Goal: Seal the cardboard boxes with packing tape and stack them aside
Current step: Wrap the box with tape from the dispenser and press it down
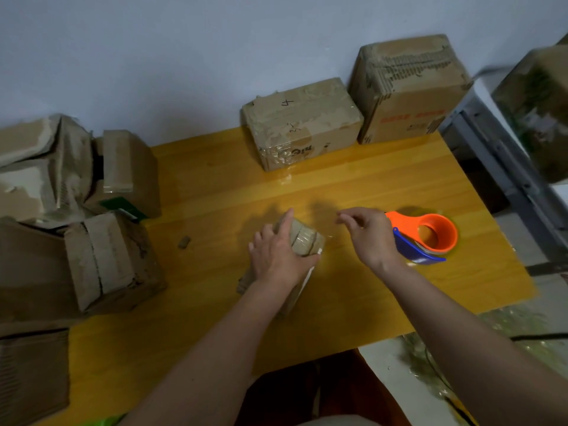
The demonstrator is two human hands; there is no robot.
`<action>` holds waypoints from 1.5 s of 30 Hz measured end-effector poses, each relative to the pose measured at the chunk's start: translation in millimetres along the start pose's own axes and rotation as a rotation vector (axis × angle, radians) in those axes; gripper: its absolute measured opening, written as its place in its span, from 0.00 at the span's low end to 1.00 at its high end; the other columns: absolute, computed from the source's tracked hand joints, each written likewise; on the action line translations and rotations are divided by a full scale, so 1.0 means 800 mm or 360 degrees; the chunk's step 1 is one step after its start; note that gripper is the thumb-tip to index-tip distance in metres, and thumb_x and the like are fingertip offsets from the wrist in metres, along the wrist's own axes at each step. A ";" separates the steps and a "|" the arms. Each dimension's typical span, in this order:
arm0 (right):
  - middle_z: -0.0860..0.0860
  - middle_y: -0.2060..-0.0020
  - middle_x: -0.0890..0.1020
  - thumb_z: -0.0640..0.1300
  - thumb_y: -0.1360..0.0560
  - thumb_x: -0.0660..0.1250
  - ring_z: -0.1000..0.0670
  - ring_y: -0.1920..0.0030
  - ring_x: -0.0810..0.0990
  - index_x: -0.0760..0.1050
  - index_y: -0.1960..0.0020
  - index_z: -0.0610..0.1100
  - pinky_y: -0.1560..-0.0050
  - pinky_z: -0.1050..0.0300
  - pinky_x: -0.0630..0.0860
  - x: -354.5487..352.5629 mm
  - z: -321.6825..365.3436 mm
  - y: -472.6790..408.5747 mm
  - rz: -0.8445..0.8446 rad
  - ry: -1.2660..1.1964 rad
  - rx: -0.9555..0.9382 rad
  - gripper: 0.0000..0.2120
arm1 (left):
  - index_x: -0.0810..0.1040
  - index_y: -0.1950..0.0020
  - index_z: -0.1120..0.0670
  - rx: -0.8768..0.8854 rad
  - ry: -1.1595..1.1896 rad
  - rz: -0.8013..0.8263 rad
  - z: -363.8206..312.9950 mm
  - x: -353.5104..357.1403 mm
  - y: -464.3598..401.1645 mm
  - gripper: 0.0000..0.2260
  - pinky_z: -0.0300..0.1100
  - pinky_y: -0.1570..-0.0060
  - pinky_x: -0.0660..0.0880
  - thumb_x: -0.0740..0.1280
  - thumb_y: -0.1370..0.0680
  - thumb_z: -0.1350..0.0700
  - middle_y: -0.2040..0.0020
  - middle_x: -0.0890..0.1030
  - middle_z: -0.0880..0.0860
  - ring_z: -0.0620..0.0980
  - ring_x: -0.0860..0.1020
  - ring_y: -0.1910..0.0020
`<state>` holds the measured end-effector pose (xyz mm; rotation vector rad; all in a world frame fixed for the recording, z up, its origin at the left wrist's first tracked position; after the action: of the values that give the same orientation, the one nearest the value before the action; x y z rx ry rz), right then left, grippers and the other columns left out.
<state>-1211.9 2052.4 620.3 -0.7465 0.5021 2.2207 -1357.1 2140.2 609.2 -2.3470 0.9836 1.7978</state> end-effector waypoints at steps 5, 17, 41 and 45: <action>0.44 0.48 0.83 0.35 0.24 0.66 0.46 0.44 0.79 0.81 0.44 0.38 0.43 0.65 0.68 0.032 -0.002 0.053 0.0061 -0.0112 -0.0342 0.10 | 0.49 0.22 0.39 -0.0015 0.0017 -0.0027 -0.001 0.007 -0.001 0.48 0.51 0.34 0.62 0.71 0.35 0.32 0.32 0.67 0.53 0.55 0.65 0.34; 0.47 0.47 0.82 0.50 0.23 0.66 0.48 0.46 0.80 0.78 0.39 0.43 0.46 0.47 0.77 0.080 0.001 0.019 0.0500 -0.0450 0.0140 0.16 | 0.33 0.23 0.42 0.0190 -0.0003 0.0435 0.013 -0.011 -0.005 0.63 0.55 0.32 0.66 0.80 0.38 0.43 0.27 0.55 0.52 0.57 0.57 0.27; 0.44 0.30 0.69 0.41 0.17 0.53 0.49 0.29 0.67 0.64 0.27 0.39 0.35 0.63 0.62 0.063 0.003 0.056 0.0491 -0.0619 0.0317 0.19 | 0.31 0.23 0.44 -0.0322 0.0577 0.0288 -0.005 -0.009 0.015 0.61 0.50 0.35 0.68 0.79 0.36 0.42 0.28 0.54 0.58 0.60 0.65 0.30; 0.44 0.35 0.75 0.47 0.18 0.57 0.44 0.33 0.71 0.70 0.31 0.42 0.37 0.55 0.67 0.043 -0.008 0.064 0.0379 -0.0186 0.0256 0.18 | 0.33 0.22 0.53 -0.0504 0.0818 0.0135 -0.021 -0.004 0.021 0.56 0.47 0.29 0.60 0.74 0.30 0.40 0.22 0.44 0.61 0.59 0.55 0.24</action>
<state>-1267.0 2032.5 599.6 -0.4909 0.7333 2.3914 -1351.4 2122.0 622.9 -3.1087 0.8960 1.4922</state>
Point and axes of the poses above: each hand's wrist, its own y-axis away from the middle knuckle, its own x-axis out of the palm, z = x × y, the point moved 1 cm from there along -y, towards the middle knuckle
